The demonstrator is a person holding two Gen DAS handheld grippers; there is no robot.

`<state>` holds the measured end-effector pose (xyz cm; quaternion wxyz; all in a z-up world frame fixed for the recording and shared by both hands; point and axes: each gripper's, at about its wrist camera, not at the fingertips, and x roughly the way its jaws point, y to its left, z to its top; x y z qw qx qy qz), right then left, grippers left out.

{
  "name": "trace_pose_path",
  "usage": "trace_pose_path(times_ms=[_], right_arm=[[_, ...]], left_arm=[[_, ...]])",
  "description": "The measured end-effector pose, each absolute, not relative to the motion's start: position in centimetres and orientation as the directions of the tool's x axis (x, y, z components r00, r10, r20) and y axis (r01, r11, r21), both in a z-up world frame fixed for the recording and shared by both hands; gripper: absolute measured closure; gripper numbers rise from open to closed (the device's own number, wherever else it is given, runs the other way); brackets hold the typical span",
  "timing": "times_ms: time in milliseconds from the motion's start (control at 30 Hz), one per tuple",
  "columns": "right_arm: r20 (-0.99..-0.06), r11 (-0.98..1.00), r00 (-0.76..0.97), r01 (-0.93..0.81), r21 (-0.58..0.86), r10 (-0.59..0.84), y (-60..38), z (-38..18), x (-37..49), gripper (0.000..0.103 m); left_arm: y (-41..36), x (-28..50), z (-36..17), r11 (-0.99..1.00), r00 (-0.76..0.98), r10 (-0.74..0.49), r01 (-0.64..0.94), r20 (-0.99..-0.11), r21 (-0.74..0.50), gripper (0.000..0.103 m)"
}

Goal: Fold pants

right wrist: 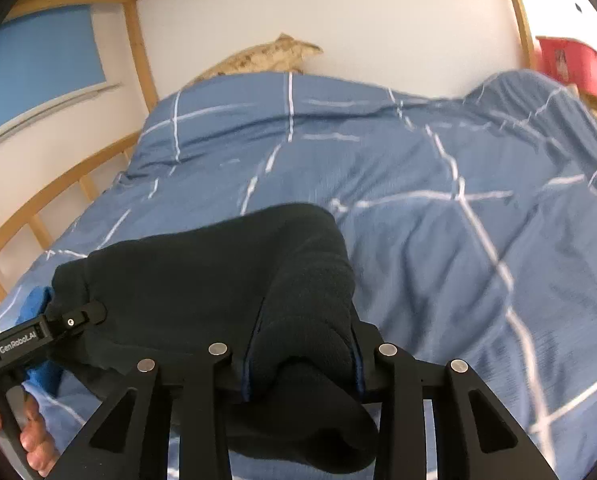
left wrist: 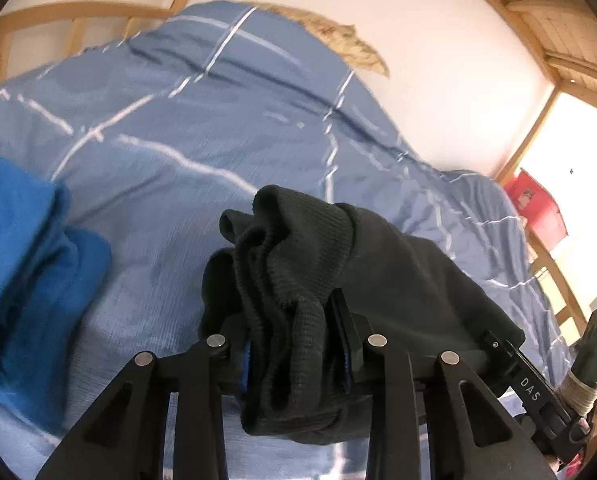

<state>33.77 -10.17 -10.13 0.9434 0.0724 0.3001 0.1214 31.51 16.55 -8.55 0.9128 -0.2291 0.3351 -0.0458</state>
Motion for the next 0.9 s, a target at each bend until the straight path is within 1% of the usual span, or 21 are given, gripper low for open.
trace_pose_path(times_ms=[233,333,500,600,700,900], right_arm=[[-0.454,0.966,0.854,-0.195,0.171,0.253,-10.1,-3.8,30.2,0.068],[-0.419,0.963,0.868,-0.218,0.16,0.267,-9.1,-1.2,28.5,0.068],[-0.362,0.947,0.875,-0.287,0.145,0.321,-5.3,2.9,25.7,0.068],[-0.344,0.933,0.867,-0.327,0.152,0.36,-2.1,3.9,24.7,0.068],[-0.331,0.917,0.855,-0.366,0.157,0.398,2.0,4.2,23.9,0.068],[-0.344,0.894,0.825,-0.419,0.159,0.448,10.4,2.7,23.5,0.068]], left_arm=[[17.5,28.2,-1.8,0.898,0.829,-0.248,0.002,-0.502,-0.44,0.072],[19.0,26.3,1.2,0.913,0.846,-0.233,0.022,-0.479,-0.407,0.072],[23.6,23.0,5.2,0.947,0.87,-0.166,0.01,-0.465,-0.32,0.072],[27.5,21.3,6.5,0.957,0.877,-0.118,-0.025,-0.465,-0.29,0.072],[31.3,20.6,6.7,0.96,0.873,-0.077,-0.065,-0.481,-0.271,0.072],[39.7,19.9,4.6,0.953,0.853,-0.034,-0.129,-0.52,-0.274,0.072]])
